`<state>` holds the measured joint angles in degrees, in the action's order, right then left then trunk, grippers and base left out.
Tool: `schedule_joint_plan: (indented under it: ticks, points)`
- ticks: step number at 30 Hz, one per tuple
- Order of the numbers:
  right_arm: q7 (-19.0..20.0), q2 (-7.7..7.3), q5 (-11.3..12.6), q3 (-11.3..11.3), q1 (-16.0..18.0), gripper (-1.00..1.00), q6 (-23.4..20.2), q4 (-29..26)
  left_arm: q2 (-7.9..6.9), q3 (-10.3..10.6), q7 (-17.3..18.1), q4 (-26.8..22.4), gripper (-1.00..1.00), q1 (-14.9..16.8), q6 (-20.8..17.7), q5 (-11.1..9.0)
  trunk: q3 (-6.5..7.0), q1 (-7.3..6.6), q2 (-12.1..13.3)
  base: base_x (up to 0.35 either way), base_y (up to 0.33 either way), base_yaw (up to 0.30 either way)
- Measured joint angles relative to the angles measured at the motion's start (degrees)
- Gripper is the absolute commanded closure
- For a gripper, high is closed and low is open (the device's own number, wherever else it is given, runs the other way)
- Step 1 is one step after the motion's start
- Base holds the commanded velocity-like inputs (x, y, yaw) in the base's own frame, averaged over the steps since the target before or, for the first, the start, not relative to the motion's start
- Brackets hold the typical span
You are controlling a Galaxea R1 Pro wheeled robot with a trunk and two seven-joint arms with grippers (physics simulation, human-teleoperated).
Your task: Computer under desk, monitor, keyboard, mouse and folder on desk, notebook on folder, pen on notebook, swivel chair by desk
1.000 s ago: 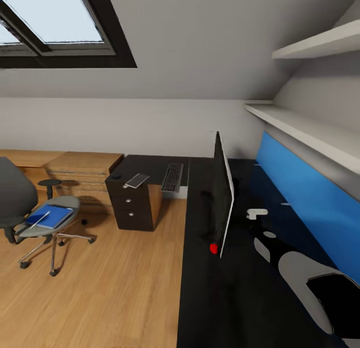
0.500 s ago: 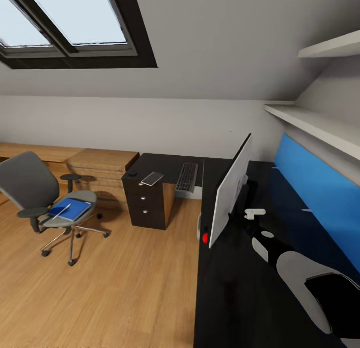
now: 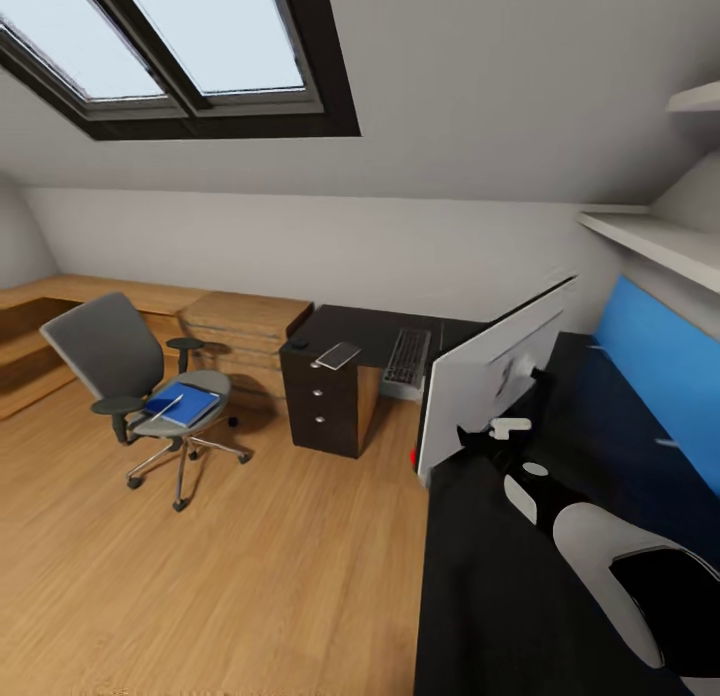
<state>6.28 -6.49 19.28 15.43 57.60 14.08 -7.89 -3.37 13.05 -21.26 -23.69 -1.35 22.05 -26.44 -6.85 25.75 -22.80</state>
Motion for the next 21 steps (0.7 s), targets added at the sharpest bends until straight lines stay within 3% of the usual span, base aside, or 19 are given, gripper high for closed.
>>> schedule_joint_plan:
  ticks: [8,15,21]
  points:
    - [0.01,-0.07,0.0,0.0,0.0,-1.0,-0.03,0.0,-0.05,-0.04,0.0,0.05,-1.0,0.0,0.0,-0.07,0.0,0.0,0.0,0.001,0.0,0.272]
    - [0.09,-0.09,-0.01,-0.06,0.0,-1.0,0.0,-0.01,-0.01,-0.08,0.0,0.06,-1.0,-0.02,0.0,-0.09,0.0,-0.01,0.0,0.156,0.0,0.265]
    - [0.11,-0.09,-0.01,-0.05,-0.01,-1.0,-0.06,-0.02,-0.02,-0.06,-0.01,0.05,-1.0,0.0,0.01,-0.1,0.0,0.0,0.0,0.003,0.089,0.056]
